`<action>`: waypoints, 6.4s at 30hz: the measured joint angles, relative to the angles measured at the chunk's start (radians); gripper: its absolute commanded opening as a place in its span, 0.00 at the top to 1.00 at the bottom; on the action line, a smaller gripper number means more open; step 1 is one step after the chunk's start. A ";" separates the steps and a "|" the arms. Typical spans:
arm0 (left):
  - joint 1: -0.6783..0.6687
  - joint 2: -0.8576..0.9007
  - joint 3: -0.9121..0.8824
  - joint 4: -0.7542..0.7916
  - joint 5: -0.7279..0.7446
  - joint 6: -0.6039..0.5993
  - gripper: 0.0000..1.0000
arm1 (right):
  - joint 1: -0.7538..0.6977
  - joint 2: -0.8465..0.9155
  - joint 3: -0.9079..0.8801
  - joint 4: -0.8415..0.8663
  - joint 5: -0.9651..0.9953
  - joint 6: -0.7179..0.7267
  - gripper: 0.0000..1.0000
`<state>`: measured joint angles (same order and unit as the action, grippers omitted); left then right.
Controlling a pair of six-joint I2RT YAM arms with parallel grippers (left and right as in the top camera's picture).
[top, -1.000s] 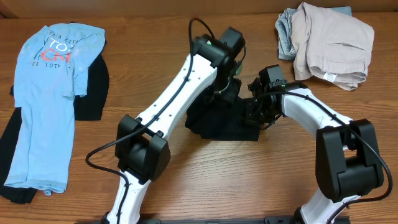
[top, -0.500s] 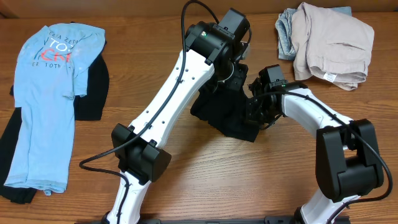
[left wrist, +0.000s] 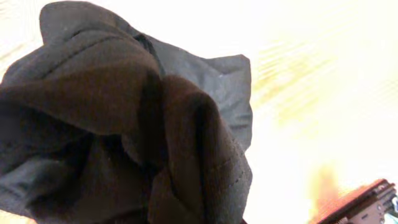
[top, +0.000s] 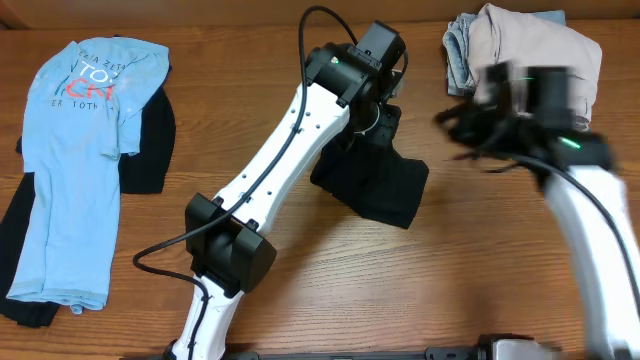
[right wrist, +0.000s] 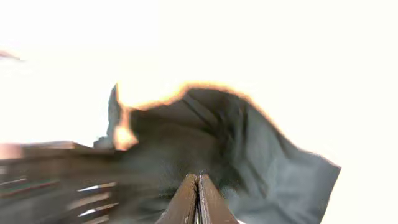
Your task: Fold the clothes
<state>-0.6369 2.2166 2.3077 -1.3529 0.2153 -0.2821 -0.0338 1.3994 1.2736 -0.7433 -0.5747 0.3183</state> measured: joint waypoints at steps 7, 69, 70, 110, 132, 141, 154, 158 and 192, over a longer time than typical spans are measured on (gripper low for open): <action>-0.053 0.000 -0.144 0.184 -0.010 0.001 0.73 | -0.163 -0.294 0.026 -0.058 -0.020 0.023 0.96; 0.390 0.008 0.336 -0.077 -0.063 0.103 0.00 | 0.471 0.378 0.026 0.119 0.560 0.449 0.95; 0.390 0.008 0.336 -0.080 -0.063 0.103 0.00 | 0.470 0.371 0.026 0.102 0.564 0.447 0.96; 0.390 0.010 0.335 -0.121 -0.063 0.129 0.00 | 0.253 -0.021 -0.077 -0.311 0.403 0.088 0.39; 0.390 0.010 0.335 -0.137 -0.063 0.133 0.00 | 0.545 0.162 -0.201 -0.208 0.479 0.120 0.52; 0.390 0.010 0.335 -0.137 -0.063 0.152 0.00 | 0.545 0.162 -0.254 -0.176 0.517 0.239 0.65; 0.390 0.010 0.335 -0.137 -0.063 0.155 0.00 | 0.473 0.133 -0.253 -0.347 0.572 0.296 0.96; 0.390 0.010 0.335 -0.137 -0.063 0.155 0.00 | 0.399 0.063 -0.213 -0.463 0.580 0.300 0.96; 0.390 0.012 0.335 -0.161 -0.063 0.182 0.00 | -0.051 0.067 -0.278 -0.246 0.345 -0.103 0.04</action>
<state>-0.2470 2.2288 2.6431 -1.5135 0.1524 -0.1005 -0.0853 1.4662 0.9951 -0.9897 -0.2298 0.2157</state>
